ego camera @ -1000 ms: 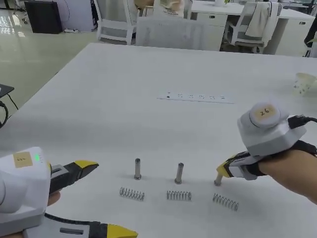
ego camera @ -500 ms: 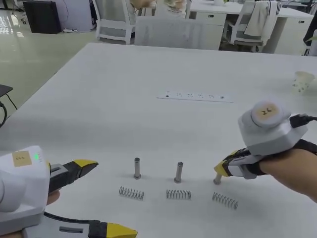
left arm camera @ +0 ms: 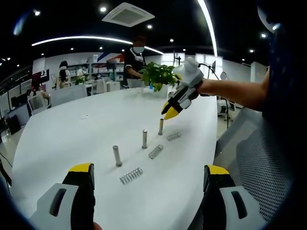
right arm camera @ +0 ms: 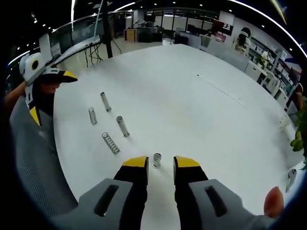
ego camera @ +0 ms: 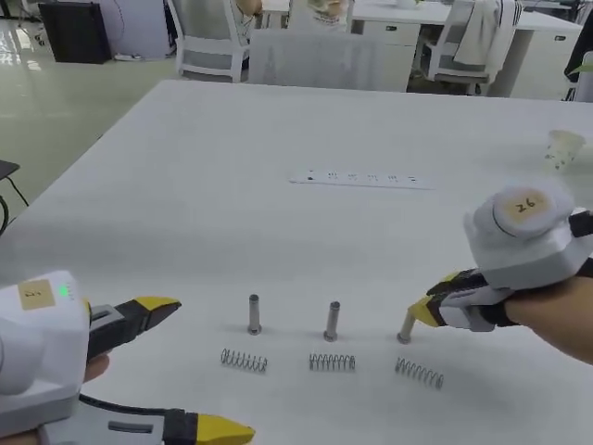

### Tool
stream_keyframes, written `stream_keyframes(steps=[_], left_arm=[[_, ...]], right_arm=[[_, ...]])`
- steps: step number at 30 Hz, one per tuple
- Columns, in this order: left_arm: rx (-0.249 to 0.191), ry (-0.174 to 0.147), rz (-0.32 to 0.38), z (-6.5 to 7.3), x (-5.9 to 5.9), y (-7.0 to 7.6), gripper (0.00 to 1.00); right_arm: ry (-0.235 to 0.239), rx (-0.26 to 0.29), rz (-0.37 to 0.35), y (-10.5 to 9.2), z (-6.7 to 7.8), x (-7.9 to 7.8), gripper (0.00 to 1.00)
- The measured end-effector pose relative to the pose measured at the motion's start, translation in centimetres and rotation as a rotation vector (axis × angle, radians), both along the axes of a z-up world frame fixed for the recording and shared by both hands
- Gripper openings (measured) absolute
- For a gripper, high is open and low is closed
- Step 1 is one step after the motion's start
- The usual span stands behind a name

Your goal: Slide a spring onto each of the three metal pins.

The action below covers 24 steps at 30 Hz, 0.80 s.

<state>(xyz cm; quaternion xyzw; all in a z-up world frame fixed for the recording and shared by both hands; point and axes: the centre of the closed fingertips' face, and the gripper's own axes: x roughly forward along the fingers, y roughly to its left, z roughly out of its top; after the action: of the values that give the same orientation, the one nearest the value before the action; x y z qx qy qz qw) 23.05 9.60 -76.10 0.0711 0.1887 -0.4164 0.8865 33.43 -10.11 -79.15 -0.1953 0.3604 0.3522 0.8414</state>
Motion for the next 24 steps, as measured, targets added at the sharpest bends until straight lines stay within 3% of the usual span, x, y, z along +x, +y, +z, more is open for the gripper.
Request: stream_keyframes(steps=[10,24], left_arm=[[0.003,-0.003,-0.003,0.1,0.0,0.0,0.91],[0.007,-0.002,-0.015,0.2,0.0,-0.3,0.91]], right_arm=[[0.003,-0.007,0.012,-1.0,-0.1,-1.1,0.20],[0.068,-0.049,0.114,-1.6,-2.8,-4.0,0.24]])
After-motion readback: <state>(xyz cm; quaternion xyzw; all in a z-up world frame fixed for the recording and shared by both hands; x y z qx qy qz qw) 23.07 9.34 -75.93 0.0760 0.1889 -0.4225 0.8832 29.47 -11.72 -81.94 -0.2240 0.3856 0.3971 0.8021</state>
